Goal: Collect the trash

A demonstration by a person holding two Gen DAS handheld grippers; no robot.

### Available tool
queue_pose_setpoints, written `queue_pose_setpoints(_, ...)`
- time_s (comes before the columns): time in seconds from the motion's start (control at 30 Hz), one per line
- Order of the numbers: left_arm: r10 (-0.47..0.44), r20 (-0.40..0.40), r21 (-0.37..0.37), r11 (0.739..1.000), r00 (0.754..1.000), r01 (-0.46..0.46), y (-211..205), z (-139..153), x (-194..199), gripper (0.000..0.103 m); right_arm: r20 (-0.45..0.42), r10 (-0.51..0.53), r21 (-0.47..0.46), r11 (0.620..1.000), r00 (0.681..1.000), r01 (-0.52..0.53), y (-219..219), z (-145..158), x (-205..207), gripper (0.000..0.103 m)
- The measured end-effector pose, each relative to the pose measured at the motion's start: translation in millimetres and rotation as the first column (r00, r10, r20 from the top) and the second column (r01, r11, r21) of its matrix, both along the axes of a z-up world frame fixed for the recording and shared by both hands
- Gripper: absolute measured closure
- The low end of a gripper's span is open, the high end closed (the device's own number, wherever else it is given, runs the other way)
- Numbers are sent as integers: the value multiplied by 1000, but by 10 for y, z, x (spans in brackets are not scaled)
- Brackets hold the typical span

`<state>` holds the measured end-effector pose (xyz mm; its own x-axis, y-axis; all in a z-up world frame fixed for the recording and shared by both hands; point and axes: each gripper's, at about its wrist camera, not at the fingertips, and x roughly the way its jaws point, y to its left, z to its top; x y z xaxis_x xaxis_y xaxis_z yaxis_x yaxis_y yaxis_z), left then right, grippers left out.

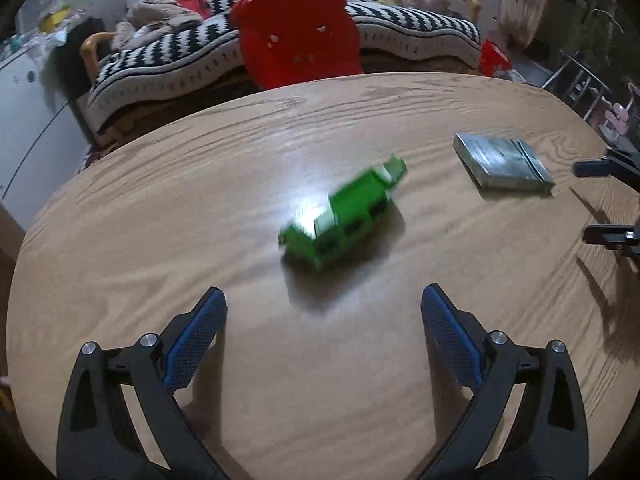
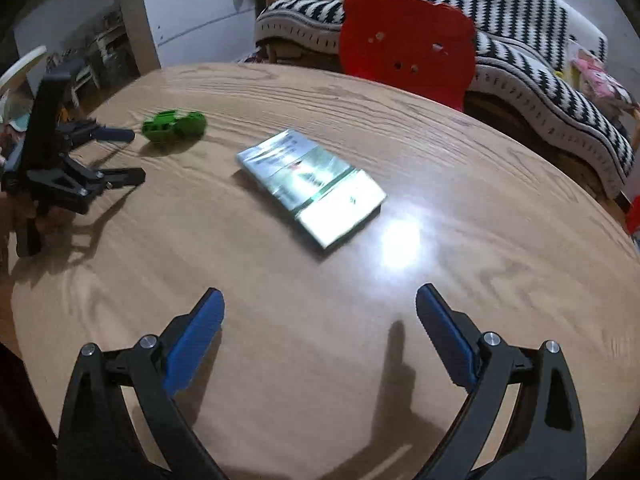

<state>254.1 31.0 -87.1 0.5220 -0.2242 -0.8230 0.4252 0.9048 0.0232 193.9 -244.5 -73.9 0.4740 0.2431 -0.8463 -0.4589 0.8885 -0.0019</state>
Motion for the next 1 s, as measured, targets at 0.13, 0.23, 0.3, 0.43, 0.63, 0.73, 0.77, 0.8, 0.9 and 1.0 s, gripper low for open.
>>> queue_pose_setpoints(0.13, -62, 15, -4, 998, 998, 62, -113, -18, 178, 6, -12, 71, -28, 997, 997, -71, 103, -67, 314, 10)
queue_pose_setpoints(0.23, -113, 15, -3, 994, 993, 114, -194, -22, 238, 6, -41, 110, -4, 994, 993, -110, 201, -88, 535, 9)
queue_pose_setpoints(0.3, -159, 25, 8, 987, 987, 159, -275, -23, 258, 6, -43, 135, -4, 991, 990, -136, 273, -86, 597, 9)
queue_pose_setpoints(0.43, -169, 38, 22, 985, 985, 169, -348, -28, 296, 8, -23, 124, 15, 992, 992, -123, 329, -36, 590, 27)
queue_pose_setpoints(0.63, -90, 50, -1, 996, 995, 90, -353, 40, 100, 68, -24, 10, 23, 1000, 1000, -10, 361, -9, 263, 40)
queue_pose_setpoints(0.73, -26, 30, 3, 1000, 999, 25, -418, 62, -58, 71, -17, -73, 44, 996, 997, 73, 251, 66, -53, 41)
queue_pose_setpoints(0.77, -4, 29, 5, 1000, 1000, 4, -464, 93, -177, 71, -15, -90, 53, 994, 996, 91, 207, 101, -139, 41)
queue_pose_setpoints(0.8, 9, 31, 5, 1000, 999, -10, -488, 121, -255, 71, -9, -114, 67, 991, 993, 114, 138, 162, -258, 41)
queue_pose_setpoints(0.9, 53, 32, -2, 999, 998, -53, -648, 271, -634, 71, 7, -152, 103, 983, 988, 151, -105, 399, -717, 41)
queue_pose_setpoints(1.0, 76, 13, 15, 997, 997, -76, -851, 406, -1056, 73, 39, -182, 94, 980, 983, 177, -373, 619, -1252, 41)
